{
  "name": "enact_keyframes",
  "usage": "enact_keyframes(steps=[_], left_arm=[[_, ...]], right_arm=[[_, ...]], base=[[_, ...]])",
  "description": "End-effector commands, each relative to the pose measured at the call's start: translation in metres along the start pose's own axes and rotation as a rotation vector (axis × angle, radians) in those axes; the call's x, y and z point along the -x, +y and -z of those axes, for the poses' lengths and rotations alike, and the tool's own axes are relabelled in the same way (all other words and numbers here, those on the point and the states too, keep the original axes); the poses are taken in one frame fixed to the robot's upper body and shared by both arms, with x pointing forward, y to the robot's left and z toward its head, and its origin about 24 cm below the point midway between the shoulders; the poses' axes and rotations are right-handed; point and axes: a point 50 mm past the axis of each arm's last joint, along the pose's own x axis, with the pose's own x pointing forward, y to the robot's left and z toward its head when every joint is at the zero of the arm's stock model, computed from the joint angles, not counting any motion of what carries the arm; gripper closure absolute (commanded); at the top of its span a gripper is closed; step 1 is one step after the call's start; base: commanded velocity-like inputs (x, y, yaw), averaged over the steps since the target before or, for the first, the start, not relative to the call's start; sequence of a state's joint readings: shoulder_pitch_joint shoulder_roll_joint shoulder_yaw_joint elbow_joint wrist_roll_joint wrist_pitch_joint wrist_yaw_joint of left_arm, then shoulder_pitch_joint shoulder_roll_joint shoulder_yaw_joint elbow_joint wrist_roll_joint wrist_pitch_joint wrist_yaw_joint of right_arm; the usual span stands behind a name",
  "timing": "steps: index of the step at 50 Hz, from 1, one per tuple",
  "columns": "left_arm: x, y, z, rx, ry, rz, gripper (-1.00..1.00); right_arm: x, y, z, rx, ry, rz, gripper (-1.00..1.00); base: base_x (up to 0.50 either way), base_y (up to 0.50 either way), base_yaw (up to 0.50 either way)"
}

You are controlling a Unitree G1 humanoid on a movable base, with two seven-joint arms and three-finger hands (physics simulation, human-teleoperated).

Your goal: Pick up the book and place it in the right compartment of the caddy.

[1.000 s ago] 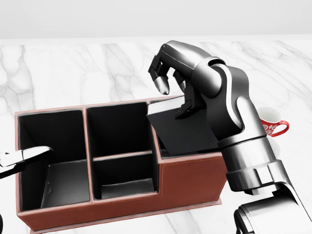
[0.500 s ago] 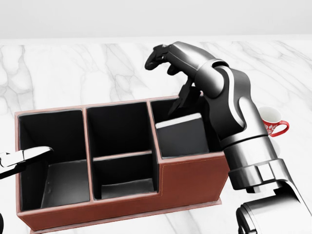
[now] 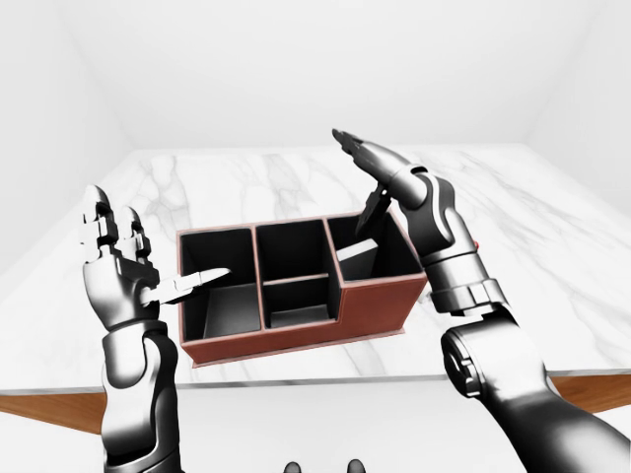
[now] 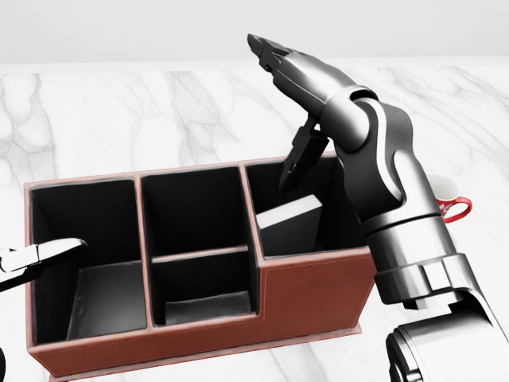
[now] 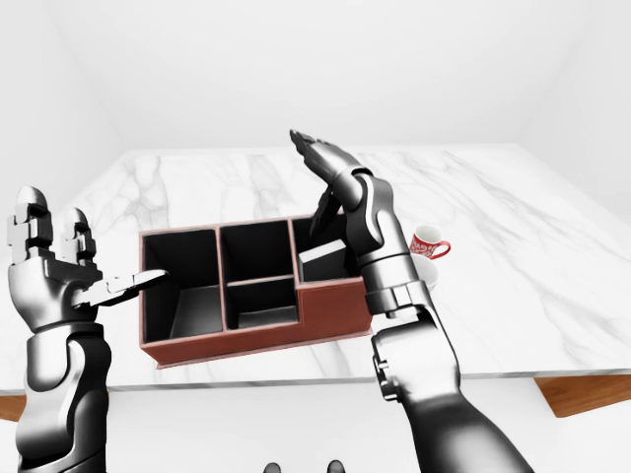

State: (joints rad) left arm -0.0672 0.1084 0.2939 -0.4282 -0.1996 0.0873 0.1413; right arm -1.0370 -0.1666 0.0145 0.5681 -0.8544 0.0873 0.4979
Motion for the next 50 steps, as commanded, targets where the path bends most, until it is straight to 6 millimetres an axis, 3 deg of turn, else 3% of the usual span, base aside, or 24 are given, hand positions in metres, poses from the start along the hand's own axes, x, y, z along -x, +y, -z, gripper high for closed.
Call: enact_keyframes(steps=[1, 12, 20, 30, 33, 44, 50], left_arm=[[0.000, 0.000, 0.001, -0.001, 0.002, 0.000, -1.00], [0.000, 0.000, 0.002, -0.002, 0.009, 0.000, -1.00], [0.001, 0.000, 0.001, -0.001, 0.004, 0.001, -1.00], [0.001, 0.000, 0.001, -0.002, 0.003, 0.002, -1.00], [0.001, 0.000, 0.000, -0.001, 0.002, 0.002, -1.00], [0.001, 0.000, 0.000, -0.002, 0.002, 0.004, -1.00], [0.001, 0.000, -0.001, 0.000, -0.003, 0.004, -1.00]], right_arm=[[0.000, -0.004, -0.002, -0.005, -0.009, 0.024, -1.00], [0.004, -0.009, -0.006, -0.008, -0.036, 0.059, -1.00], [0.039, -0.036, -0.051, 0.084, -0.221, 0.170, -1.00], [0.083, -0.053, -0.087, 0.219, -0.339, 0.303, -1.00], [0.107, -0.060, -0.103, 0.268, -0.389, 0.418, -1.00], [0.155, -0.066, -0.125, 0.359, -0.439, 0.647, -1.00], [0.167, -0.065, -0.129, 0.315, -0.501, 0.677, -1.00]], base=[[0.00, 0.00, 0.00], [0.00, 0.00, 0.00], [0.00, 0.00, 0.00], [0.00, 0.00, 0.00], [0.00, 0.00, 0.00], [0.00, 0.00, 0.00], [0.00, 0.00, 0.00]])
